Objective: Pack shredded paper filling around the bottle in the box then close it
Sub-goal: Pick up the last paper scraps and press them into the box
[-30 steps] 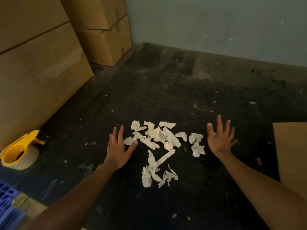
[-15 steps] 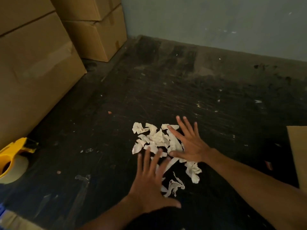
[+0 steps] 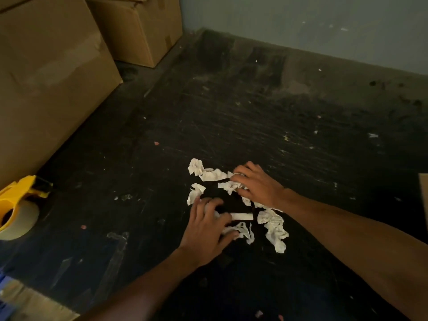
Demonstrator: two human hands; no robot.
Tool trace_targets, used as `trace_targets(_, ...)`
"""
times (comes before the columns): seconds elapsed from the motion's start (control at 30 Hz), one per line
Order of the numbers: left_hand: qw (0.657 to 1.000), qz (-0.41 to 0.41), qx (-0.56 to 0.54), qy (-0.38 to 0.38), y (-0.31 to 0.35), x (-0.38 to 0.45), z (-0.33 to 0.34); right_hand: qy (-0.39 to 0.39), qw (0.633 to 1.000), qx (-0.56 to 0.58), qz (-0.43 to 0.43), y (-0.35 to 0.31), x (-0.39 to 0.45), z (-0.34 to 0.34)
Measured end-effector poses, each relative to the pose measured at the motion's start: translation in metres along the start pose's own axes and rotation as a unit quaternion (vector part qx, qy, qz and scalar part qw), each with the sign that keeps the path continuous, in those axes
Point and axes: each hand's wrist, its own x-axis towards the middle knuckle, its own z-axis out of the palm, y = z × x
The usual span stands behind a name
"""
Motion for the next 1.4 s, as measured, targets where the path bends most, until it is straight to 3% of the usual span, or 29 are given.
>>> trace_targets(0.13,0.997,-0.051,0.054,-0.002,-0.027,0.024,-0.016,0.033,0.987,0.125,0.094,0.001,-0.014,-0.027)
trace_targets(0.23,0.993,-0.054,0.087,-0.063,-0.046,0.046,-0.03,0.06,0.984,0.13,0.109,-0.003,-0.036,-0.042)
trace_targets(0.43,0.978,0.083,0.092,-0.167,-0.067,0.08,-0.029,-0.091,0.994,0.017,0.06,-0.034,-0.104,-0.017)
trace_targets(0.5,0.97,0.131,0.093,-0.181,-0.067,0.084,-0.026,-0.1,0.993,-0.015,0.053,-0.048,-0.122,0.003)
trace_targets(0.67,0.967,0.223,0.053,-0.112,-0.052,0.074,-0.018,-0.037,0.995,0.001,0.089,-0.069,-0.134,0.03)
trace_targets(0.8,0.966,0.251,0.024,-0.051,-0.033,0.066,-0.004,0.04,0.995,0.001,0.089,-0.075,-0.13,0.038)
trace_targets(0.97,0.977,0.204,-0.036,-0.048,-0.026,0.066,-0.002,0.112,0.987,-0.001,0.112,-0.082,-0.135,0.045)
trace_targets(1.27,0.995,0.098,-0.028,-0.002,-0.013,0.065,-0.003,0.128,0.965,0.041,0.224,-0.109,-0.14,0.042)
trace_targets(1.4,0.996,0.028,-0.083,-0.019,-0.009,0.061,-0.014,0.131,0.926,0.109,0.337,-0.121,-0.146,0.031)
